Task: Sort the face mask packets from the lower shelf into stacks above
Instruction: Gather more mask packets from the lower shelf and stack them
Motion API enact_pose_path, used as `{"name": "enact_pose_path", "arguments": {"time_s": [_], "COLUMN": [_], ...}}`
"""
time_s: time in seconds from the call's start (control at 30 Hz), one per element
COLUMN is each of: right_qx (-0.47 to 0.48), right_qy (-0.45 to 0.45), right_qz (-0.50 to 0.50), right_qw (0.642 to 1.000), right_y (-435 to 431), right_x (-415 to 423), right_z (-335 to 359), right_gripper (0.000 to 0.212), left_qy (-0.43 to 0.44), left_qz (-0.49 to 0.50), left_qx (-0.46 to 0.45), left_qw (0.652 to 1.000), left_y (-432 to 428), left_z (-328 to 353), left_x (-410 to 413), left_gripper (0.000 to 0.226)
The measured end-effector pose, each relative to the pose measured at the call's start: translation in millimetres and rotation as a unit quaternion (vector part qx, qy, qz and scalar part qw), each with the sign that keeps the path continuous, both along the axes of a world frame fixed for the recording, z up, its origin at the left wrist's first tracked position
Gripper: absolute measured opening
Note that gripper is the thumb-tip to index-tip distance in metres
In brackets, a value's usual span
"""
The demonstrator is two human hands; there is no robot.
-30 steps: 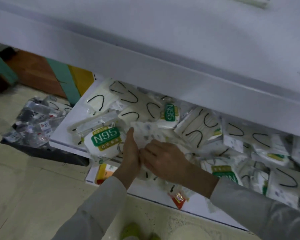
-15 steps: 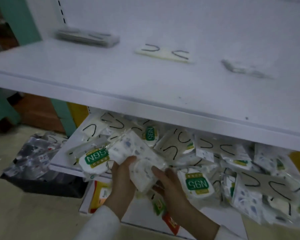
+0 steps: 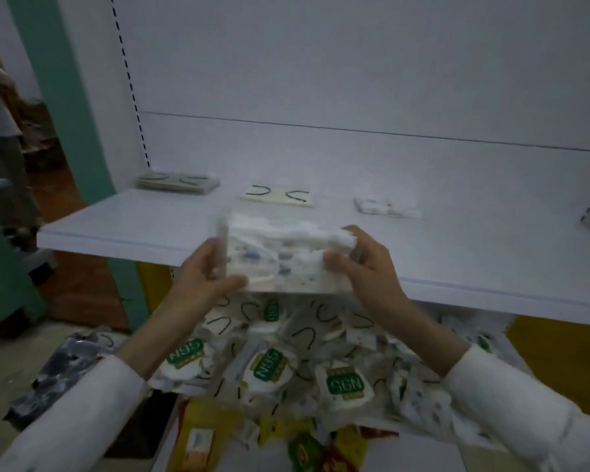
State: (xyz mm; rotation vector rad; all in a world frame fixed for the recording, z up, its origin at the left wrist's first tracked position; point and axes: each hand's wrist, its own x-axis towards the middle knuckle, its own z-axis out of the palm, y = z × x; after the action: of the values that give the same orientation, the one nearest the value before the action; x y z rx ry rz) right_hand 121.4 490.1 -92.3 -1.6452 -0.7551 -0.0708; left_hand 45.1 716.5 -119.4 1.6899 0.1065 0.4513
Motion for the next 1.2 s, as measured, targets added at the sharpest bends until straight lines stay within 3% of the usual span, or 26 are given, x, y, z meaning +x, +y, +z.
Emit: {"name": "enact_pose_path", "arguments": {"time_s": [0.07, 0.13, 0.2, 0.33, 0.4, 0.6, 0.7, 0.9, 1.1, 1.2], "right_qx": [0.017, 0.012, 0.008, -0.025, -0.052, -0.151, -0.183, -0.181, -0.18, -0.142], "right_qy": [-0.004, -0.003, 0.042, 0.17, 0.194, 0.145, 0.105, 0.056, 0.065, 0.085], "right_qz": [-0.024, -0.042, -0.061, -0.106, -0.131, -0.174, -0.19, -0.28, -0.334, -0.357], "right_qw": [1.0, 0.999, 0.997, 0.979, 0.971, 0.962, 0.959, 0.941, 0.923, 0.92], "right_y": [-3.1, -2.1, 2.2, 12.9, 16.9, 16.5, 6.4, -34.3, -86.8, -112.0], "right_x": [30.6, 58.1, 82.4, 106.2, 109.0, 109.2, 109.4, 129.1, 200.7, 248.4], "right_z": [26.9, 37.4, 26.4, -19.0, -27.1, -17.9, -19.0, -10.7, 9.9, 19.2], "right_gripper": [0.022, 0.026, 0.026, 0.038, 0.042, 0.029, 0.007, 0.022, 0.009, 0.03], "left_qy": [-0.057, -0.065, -0.034, 0.055, 0.08, 0.074, 0.066, 0.068, 0.032, 0.038], "left_qz": [0.029, 0.048, 0.057, 0.083, 0.073, 0.062, 0.033, -0.042, -0.023, -0.002], "left_qx": [0.057, 0.04, 0.012, 0.057, 0.064, 0.138, 0.209, 0.326, 0.317, 0.253], "left_qw": [0.996, 0.996, 0.998, 0.993, 0.992, 0.986, 0.975, 0.942, 0.948, 0.967], "left_y": [-12.5, -22.2, -26.5, -22.3, -20.5, -18.0, -18.6, -35.1, -84.9, -112.5], "left_z": [34.4, 53.9, 51.5, 13.2, 1.7, 0.3, 3.5, 23.7, 53.6, 61.5], "left_x": [29.4, 61.9, 89.0, 123.3, 130.7, 140.6, 145.5, 189.4, 266.0, 310.3], "left_gripper": [0.039, 0.046, 0.039, 0.009, 0.006, 0.006, 0.028, 0.029, 0.021, 0.017]}}
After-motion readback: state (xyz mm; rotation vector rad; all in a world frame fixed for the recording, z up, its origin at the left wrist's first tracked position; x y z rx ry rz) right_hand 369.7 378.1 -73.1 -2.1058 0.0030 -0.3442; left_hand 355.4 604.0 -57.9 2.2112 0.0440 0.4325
